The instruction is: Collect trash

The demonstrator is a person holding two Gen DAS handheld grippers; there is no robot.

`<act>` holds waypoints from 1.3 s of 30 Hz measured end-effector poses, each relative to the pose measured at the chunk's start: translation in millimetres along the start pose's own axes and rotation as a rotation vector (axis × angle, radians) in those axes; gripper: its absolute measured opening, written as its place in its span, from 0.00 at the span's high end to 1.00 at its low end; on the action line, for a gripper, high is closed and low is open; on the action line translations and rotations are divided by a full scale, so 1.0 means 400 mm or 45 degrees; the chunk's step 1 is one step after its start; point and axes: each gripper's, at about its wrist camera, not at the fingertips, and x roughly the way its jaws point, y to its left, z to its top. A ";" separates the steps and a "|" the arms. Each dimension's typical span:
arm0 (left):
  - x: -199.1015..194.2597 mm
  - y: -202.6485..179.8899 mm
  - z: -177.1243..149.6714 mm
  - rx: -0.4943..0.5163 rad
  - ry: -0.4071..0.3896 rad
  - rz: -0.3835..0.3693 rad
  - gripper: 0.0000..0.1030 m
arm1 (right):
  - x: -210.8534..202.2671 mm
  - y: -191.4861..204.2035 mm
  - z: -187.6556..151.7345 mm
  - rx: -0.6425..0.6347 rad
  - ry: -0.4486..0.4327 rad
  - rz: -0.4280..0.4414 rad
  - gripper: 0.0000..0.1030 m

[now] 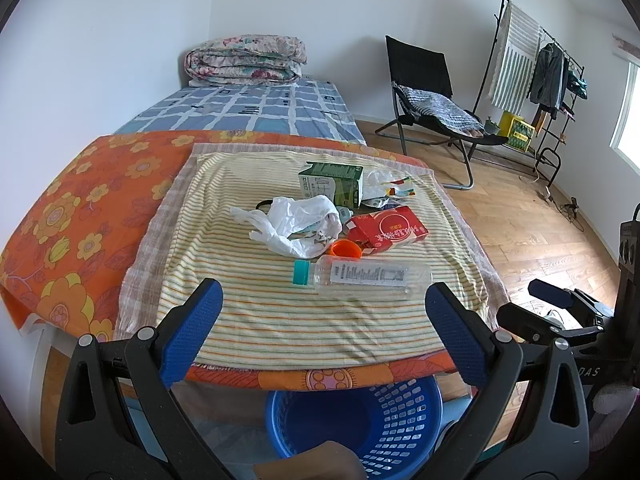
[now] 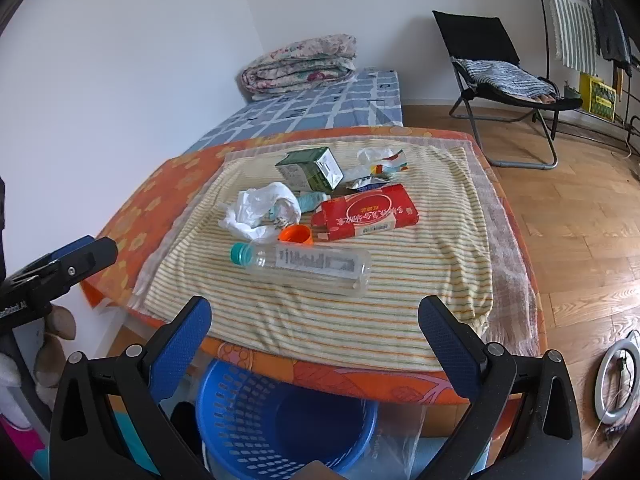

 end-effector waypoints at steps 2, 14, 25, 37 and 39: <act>0.000 0.000 0.000 0.000 0.001 0.000 0.00 | 0.002 -0.001 -0.001 0.005 0.004 0.005 0.00; 0.038 0.073 0.016 -0.030 0.025 0.090 0.00 | 0.070 -0.035 0.000 0.088 0.111 0.040 0.00; 0.121 0.133 0.087 -0.063 0.068 0.152 0.00 | 0.153 -0.057 0.038 0.048 0.230 0.107 0.00; 0.263 0.175 0.167 -0.107 0.159 0.080 0.07 | 0.248 -0.033 0.086 -0.232 0.238 -0.016 0.07; 0.308 0.188 0.165 -0.158 0.232 0.037 0.10 | 0.255 -0.038 0.093 -0.223 0.225 -0.022 0.08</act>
